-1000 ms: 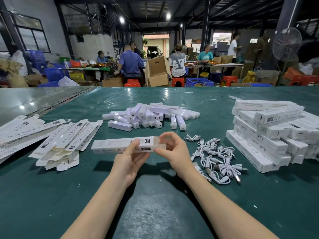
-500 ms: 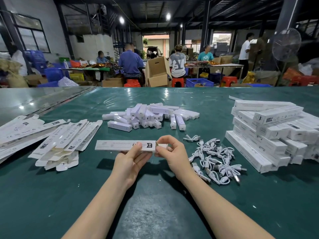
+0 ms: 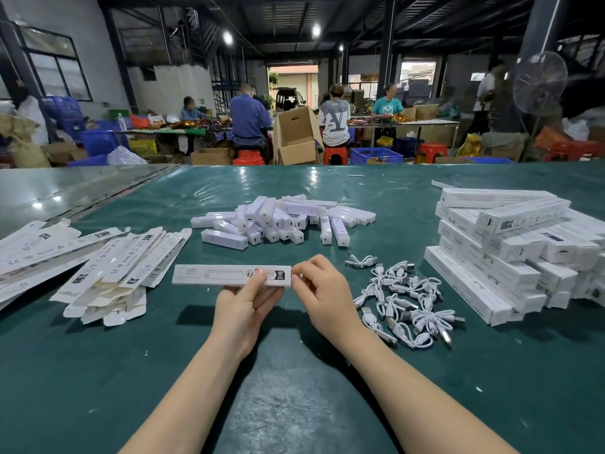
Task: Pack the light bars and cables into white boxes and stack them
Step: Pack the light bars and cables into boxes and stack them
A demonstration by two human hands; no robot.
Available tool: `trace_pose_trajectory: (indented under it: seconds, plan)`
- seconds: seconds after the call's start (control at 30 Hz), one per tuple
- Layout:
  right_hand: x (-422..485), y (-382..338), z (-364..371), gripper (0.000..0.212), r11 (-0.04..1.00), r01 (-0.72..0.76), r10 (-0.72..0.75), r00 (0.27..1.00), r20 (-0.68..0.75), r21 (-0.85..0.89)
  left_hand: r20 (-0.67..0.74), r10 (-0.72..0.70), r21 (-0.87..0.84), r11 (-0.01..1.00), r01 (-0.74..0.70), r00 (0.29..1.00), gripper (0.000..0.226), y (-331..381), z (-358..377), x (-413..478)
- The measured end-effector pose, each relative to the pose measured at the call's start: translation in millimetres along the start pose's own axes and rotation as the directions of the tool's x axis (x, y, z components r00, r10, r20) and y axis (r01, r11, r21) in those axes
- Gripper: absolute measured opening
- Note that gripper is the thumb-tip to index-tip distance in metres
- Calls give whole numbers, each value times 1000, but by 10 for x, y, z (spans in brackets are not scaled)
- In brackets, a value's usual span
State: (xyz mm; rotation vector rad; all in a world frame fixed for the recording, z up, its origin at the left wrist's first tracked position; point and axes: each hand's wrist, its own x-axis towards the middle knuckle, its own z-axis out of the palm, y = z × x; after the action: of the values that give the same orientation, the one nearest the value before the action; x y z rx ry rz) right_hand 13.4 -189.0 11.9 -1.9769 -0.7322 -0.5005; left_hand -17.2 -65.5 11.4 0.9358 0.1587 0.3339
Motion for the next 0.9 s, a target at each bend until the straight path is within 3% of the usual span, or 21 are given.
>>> trace_pose_trajectory:
  seconds: [0.13, 0.23, 0.3, 0.37, 0.43, 0.5, 0.63, 0.73, 0.9]
  plan:
    - [-11, -16, 31, 18, 977, 118, -120, 993, 0, -178, -30, 24, 18, 1000, -23, 999, 12, -20, 3, -11]
    - [-16, -14, 55, 17, 977, 109, -112, 994, -5, -183, -31, 41, 31, 999, -40, 999, 14, -33, 2, -15]
    - [-20, -2, 65, 15, 994, 55, -56, 998, -9, -93, -30, 43, 10, 999, -43, 999, 15, -33, 1, -13]
    - [-6, -8, 69, 17, 981, -114, 117, 993, -8, 156, -18, 38, -16, 999, -38, 999, 15, -35, 4, -9]
    - [15, -24, 62, 22, 844, -289, 312, 950, 26, 452, 2, 23, -34, 999, -23, 1000, 15, -39, 18, -6]
    - [35, -14, 42, 26, 730, -356, 394, 917, 67, 583, 6, 20, -34, 999, -20, 1000, 13, -41, 29, -3]
    - [47, -9, 49, 34, 709, -360, 391, 916, 87, 607, -41, 73, -2, 997, -73, 996, 6, -18, -4, 24]
    - [37, -1, 50, 26, 710, -345, 370, 925, 92, 614, -40, 87, 14, 996, -86, 995, 7, 1, -29, 38]
    - [46, 4, 35, 19, 621, -390, 387, 907, 167, 680, 15, 38, 49, 998, -38, 999, 8, 8, -24, 33]
